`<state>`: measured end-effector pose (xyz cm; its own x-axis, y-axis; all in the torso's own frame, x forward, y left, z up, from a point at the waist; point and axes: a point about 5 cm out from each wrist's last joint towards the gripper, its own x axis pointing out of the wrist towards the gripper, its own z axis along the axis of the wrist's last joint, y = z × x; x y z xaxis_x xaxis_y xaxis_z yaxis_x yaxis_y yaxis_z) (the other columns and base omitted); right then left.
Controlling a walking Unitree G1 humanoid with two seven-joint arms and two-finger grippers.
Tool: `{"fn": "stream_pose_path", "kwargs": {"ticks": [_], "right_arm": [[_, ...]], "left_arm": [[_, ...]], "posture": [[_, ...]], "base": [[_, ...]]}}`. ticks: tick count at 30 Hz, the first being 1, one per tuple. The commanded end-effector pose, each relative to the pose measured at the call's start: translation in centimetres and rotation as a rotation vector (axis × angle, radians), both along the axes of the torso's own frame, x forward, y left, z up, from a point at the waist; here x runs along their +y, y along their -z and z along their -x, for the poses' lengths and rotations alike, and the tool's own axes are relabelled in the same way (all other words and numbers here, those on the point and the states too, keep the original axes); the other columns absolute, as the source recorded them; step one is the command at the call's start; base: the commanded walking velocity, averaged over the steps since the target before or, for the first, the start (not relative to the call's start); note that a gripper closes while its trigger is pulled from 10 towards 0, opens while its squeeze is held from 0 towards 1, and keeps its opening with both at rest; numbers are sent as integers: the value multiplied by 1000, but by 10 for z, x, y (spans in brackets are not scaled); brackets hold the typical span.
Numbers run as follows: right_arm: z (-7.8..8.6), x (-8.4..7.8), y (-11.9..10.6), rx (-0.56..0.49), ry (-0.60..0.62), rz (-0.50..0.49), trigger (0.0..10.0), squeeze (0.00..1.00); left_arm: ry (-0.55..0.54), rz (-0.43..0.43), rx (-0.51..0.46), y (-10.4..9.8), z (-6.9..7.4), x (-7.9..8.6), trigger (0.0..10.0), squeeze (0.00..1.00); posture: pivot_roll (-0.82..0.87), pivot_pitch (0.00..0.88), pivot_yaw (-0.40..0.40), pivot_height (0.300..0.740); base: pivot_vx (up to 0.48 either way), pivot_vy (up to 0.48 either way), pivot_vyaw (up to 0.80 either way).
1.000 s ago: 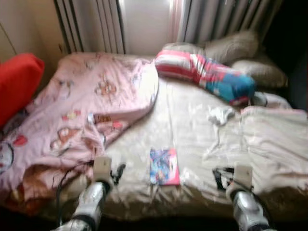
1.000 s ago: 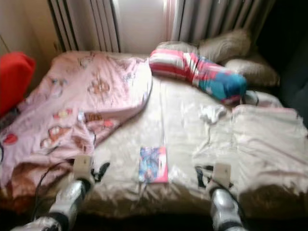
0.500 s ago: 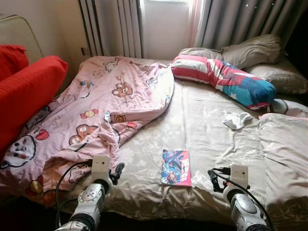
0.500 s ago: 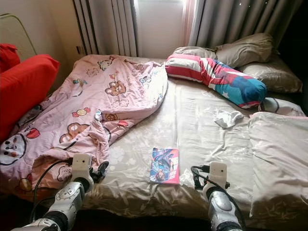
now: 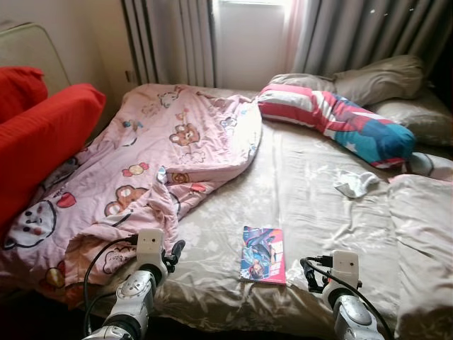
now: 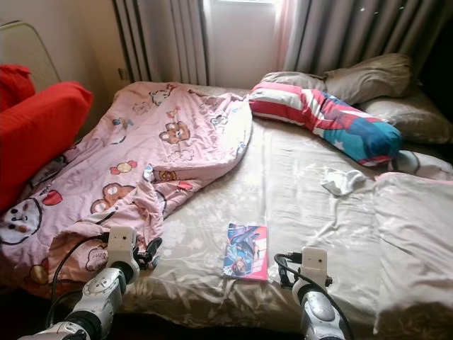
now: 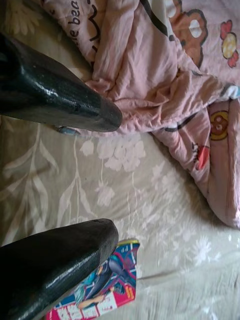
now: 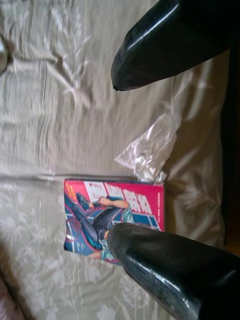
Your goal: Clean up the room
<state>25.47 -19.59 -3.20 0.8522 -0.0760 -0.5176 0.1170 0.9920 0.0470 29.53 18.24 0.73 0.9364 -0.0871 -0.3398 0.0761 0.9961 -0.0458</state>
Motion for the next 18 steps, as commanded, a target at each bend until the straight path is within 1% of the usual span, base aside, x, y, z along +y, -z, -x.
{"fn": "stream_pose_path", "kwargs": {"ticks": [1,8,12,18], "right_arm": [[2,0,1,-1,6,0,10000,0],[1,0,0,-10,12,3,10000,0],[0,0,-1,-21,15,3,10000,0],[2,1,0,-28,27,-5,10000,0]], "left_arm": [[7,1,-6,0,1,-2,10000,0],[8,4,-19,-2,-1,-3,10000,0],[30,6,-40,-6,-4,-6,10000,0],[42,10,-41,-6,-5,-9,10000,0]], "posture": [[-37,0,-38,740],[-41,3,-39,740],[-43,12,-38,740],[-51,27,-28,740]], "base": [[285,0,0],[308,0,0],[313,0,0],[346,0,0]]}}
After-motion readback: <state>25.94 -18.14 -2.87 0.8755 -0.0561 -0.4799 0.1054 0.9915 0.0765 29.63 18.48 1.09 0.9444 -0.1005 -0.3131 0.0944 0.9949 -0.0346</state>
